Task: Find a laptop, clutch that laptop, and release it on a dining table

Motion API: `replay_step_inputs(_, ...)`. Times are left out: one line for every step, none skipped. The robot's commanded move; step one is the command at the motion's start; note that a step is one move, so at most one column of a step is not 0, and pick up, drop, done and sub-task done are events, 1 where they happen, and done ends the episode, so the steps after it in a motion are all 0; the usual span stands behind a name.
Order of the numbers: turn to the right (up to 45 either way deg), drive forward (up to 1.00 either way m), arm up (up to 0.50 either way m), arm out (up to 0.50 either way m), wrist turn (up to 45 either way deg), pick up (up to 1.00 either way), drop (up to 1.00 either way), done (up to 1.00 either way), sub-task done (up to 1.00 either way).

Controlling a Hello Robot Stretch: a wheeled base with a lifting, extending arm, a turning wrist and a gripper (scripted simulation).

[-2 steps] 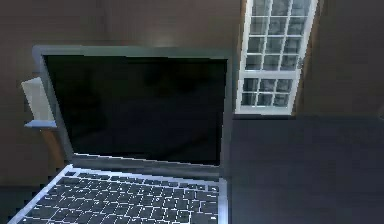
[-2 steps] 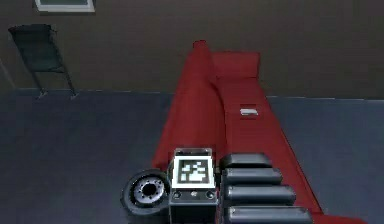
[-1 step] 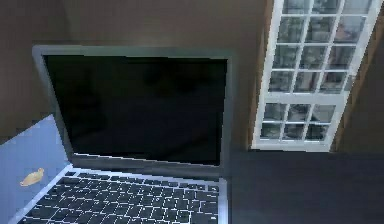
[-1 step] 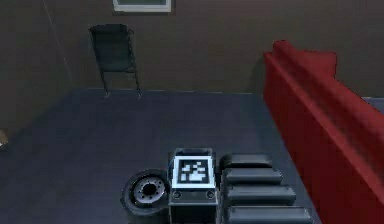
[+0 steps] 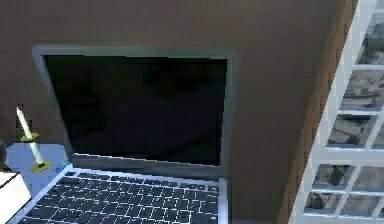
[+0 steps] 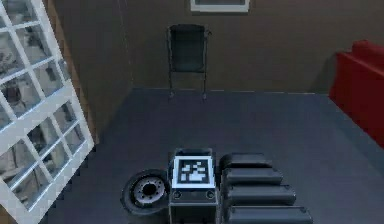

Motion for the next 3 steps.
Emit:
replay_step_inputs(9.0, 0.0, 0.0, 0.0, 0.0, 0.0, 0.0, 0.0, 0.0)
replay_step_inputs(0.0, 0.15, 0.0, 0.0, 0.0, 0.0, 0.0, 0.0, 0.0)
replay_step_inputs(45.0, 0.0, 0.0, 0.0, 0.0, 0.0, 0.0, 0.0, 0.0)
